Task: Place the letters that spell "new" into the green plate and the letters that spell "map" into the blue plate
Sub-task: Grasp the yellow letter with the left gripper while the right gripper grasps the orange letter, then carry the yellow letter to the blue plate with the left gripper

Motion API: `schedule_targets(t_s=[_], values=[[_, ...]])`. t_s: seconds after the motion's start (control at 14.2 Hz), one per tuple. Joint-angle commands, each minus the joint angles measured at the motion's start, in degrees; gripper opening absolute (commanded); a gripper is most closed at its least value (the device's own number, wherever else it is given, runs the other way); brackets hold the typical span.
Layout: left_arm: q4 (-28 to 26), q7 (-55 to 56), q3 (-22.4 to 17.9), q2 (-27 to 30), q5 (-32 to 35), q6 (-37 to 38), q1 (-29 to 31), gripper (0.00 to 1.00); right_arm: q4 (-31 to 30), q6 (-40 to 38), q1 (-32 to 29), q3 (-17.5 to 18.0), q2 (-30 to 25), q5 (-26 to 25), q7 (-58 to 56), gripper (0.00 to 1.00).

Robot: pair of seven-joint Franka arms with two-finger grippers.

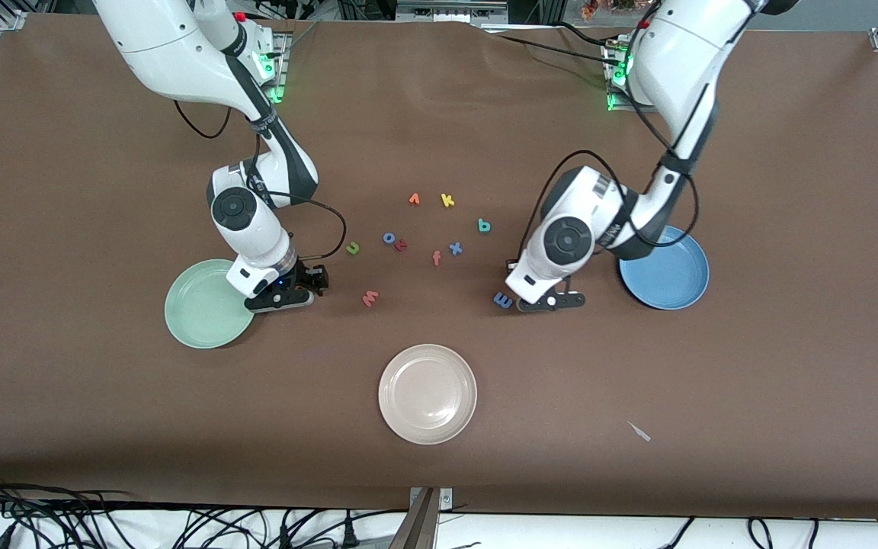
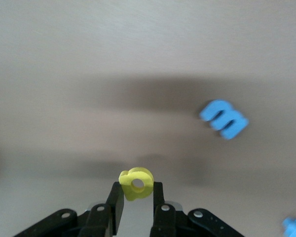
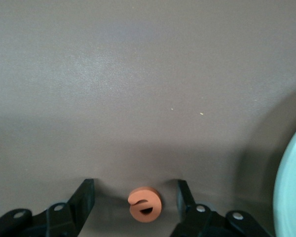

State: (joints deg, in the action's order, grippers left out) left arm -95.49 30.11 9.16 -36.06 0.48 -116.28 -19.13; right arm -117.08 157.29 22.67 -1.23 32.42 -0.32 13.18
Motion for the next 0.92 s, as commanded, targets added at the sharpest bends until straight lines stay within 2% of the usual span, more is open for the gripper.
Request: schedule_targets(t_s=[0.0,0.21,0.28,0.35,0.49,0.64,0.78,0.85], values=[[1.18,-12.4,0.78,2.66,1.72,7.98,5.75,0.15,-0.78,1.0,0.09,-0.18,-0.52,-0.82,-0.43,0.66],[0.84,-26.11,0.69,4.5,1.98,13.0,12.0,0.15,-1.83,1.0,0.09,-0.18,-0.96,-0.82,-0.43,0.61],[0.31,-31.12,0.43,4.68,3.46,13.62,13.49,0.15,-2.53,1.0,0.09,-0.18,-1.39,-0.82,-0.43,0.59],[0.04,-35.52,0.51,4.77,7.74,14.76,14.47,0.15,-3.24,1.0,0.09,-0.18,-1.66,-0.82,-0.43,0.57],[-1.62,-38.37,0.86,5.38,9.8,14.77,17.36,0.15,-3.68,1.18,0.09,-0.18,-1.66,-0.82,-0.78,0.53],[-7.13,-38.46,0.86,8.62,9.81,10.76,18.86,0.15,-3.77,1.18,0.0,-0.18,-1.84,-0.82,-1.22,0.48],[-16.44,-38.03,0.86,13.89,9.63,1.98,19.92,0.15,-3.86,1.18,0.0,-0.18,-1.93,-0.82,-1.57,0.43],[-19.44,-37.59,0.86,15.31,9.63,-1.11,20.8,0.15,-3.95,1.18,0.0,-0.44,-1.93,-0.82,-1.66,0.4]])
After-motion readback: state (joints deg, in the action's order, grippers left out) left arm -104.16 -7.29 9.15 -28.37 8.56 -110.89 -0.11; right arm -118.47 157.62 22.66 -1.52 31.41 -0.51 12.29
